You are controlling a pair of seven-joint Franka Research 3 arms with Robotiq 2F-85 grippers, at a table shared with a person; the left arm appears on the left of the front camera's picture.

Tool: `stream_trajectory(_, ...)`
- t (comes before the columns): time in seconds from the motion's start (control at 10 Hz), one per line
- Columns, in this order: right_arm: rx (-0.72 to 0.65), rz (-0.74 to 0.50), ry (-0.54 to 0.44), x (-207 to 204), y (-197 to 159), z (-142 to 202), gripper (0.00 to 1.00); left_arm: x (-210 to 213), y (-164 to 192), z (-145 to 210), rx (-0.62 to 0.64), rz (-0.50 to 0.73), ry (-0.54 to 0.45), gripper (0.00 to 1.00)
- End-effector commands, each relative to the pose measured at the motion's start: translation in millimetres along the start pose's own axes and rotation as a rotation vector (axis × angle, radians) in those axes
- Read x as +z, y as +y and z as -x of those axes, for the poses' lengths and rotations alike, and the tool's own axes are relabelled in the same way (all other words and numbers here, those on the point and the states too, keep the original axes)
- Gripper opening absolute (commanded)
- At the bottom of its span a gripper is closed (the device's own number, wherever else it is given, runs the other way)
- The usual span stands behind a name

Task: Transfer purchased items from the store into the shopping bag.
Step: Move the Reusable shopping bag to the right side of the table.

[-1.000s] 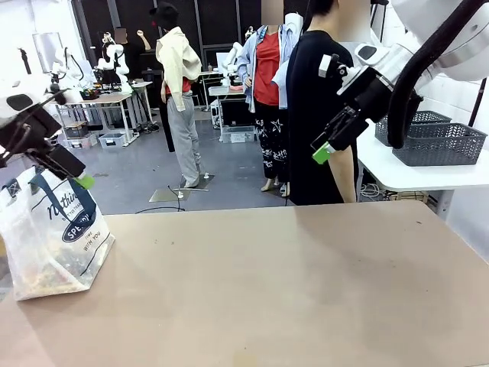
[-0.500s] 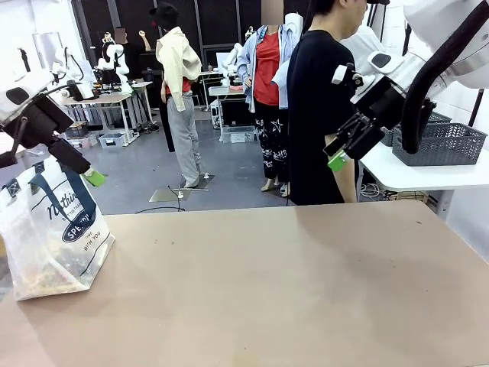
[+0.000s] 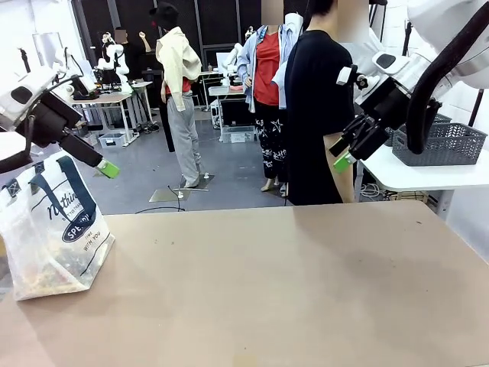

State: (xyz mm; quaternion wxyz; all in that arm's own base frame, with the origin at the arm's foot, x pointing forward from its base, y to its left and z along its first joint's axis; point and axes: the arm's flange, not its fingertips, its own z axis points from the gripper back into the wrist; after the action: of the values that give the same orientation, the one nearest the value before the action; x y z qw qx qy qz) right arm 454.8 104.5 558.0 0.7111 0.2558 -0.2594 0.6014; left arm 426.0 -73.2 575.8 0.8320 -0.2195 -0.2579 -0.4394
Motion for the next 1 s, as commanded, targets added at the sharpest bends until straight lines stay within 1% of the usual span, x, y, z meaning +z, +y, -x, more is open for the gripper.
stream_trajectory(0.0, 0.023, 0.045, 0.025, -3.0, 2.6, 5.0, 1.0, -2.9, 6.2, 6.3, -0.007, 0.011, -0.033, 1.0)
stream_trajectory(0.1, 0.02, 0.056, 0.026, -2.1, 0.6, 5.5, 1.0, 0.0, 0.0, 0.0, 0.0, 0.0, 0.0, 1.0)
stream_trajectory(0.2, 0.002, 0.011, 0.002, 0.9, -0.9, -0.2, 1.0, 0.0, 0.0, 0.0, 0.0, 0.0, 0.0, 1.0)
stream_trajectory(0.9, 0.002, 0.011, 0.002, 0.9, -0.9, -0.2, 1.0, 0.0, 0.0, 0.0, 0.0, 0.0, 0.0, 1.0)
